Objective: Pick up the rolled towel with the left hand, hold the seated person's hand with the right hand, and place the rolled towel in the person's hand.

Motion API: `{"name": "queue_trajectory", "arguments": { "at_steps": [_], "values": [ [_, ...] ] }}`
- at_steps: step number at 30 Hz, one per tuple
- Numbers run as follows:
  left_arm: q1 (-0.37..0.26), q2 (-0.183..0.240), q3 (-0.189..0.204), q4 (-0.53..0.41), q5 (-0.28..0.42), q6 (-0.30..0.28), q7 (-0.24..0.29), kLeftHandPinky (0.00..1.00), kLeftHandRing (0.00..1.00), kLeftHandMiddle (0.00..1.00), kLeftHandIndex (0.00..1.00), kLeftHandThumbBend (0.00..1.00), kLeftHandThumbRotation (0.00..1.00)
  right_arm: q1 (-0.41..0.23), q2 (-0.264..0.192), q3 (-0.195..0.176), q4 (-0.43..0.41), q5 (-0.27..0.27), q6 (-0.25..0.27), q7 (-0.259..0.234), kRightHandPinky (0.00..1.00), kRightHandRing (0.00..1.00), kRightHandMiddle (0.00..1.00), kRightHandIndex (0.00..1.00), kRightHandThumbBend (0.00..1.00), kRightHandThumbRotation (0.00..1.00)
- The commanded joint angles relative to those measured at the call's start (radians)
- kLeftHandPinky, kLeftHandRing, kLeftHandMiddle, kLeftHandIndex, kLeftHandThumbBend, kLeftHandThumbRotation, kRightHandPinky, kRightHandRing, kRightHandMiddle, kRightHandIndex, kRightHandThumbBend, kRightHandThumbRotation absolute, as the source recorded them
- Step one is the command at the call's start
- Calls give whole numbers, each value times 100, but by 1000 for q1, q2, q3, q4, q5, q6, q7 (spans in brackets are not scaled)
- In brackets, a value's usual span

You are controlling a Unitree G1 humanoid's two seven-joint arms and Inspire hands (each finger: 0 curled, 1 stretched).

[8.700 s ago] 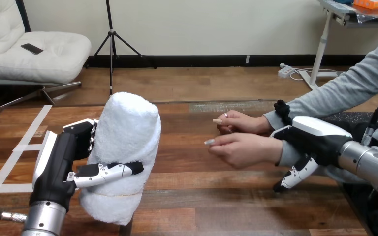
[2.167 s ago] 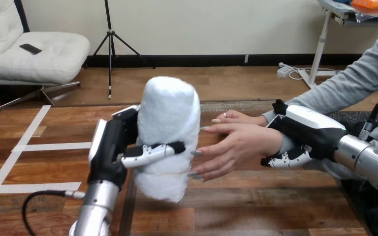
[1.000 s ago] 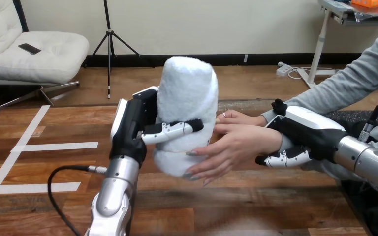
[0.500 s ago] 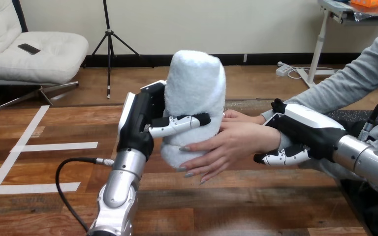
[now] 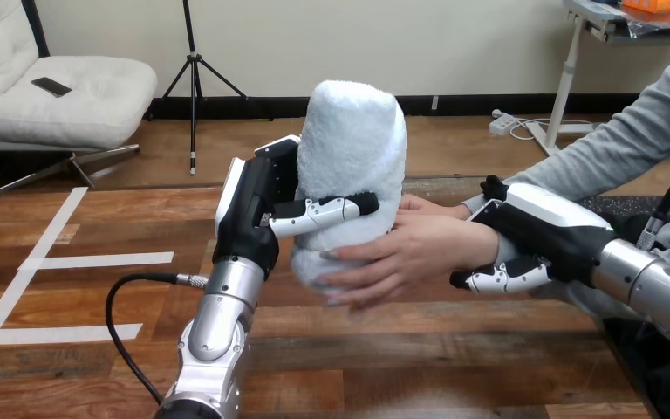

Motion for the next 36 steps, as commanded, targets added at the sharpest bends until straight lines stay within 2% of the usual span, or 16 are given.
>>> {"name": "queue_trajectory", "arguments": {
  "at_steps": [1,24,36],
  "values": [
    [-99,-22,20,7,-25,-46,-9,32,36,41,42,58,0,-5,-7,-27,-41,29,-7,-2,23,26,32,35,48,36],
    [-59,-64,14,-1,-17,-63,-34,32,36,40,41,60,0,-1,-5,-29,-57,25,10,3,24,28,33,35,48,39],
    [-26,-83,10,-24,-36,-48,-79,32,36,40,41,59,0,-5,-1,-31,-48,25,1,1,24,27,33,35,48,38]
  ]
}}
